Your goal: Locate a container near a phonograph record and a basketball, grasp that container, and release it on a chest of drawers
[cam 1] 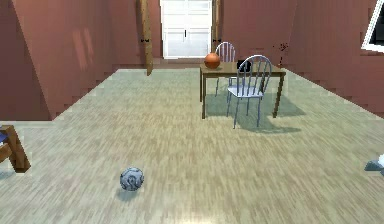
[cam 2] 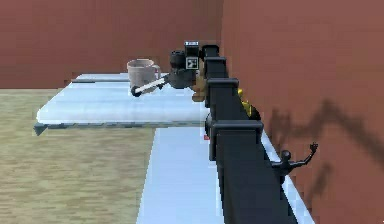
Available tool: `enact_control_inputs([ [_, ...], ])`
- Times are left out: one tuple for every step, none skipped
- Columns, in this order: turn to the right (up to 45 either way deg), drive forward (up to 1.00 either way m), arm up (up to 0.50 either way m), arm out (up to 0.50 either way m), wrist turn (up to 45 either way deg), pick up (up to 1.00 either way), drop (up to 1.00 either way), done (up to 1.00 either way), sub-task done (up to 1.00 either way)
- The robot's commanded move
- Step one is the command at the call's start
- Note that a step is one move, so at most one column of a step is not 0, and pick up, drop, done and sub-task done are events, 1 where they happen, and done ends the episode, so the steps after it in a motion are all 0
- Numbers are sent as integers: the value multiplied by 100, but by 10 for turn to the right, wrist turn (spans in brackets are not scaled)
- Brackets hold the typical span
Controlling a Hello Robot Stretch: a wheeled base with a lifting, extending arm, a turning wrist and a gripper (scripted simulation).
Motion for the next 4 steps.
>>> enact_control_inputs([
  [0, 0, 0, 0, 450, 0, 0, 0, 0],
  [0, 0, 0, 0, 180, 0, 0, 0, 0],
  [0, 0, -10, 0, 0, 0, 0, 0, 0],
  [0, 0, -32, 0, 0, 0, 0, 0, 0],
])
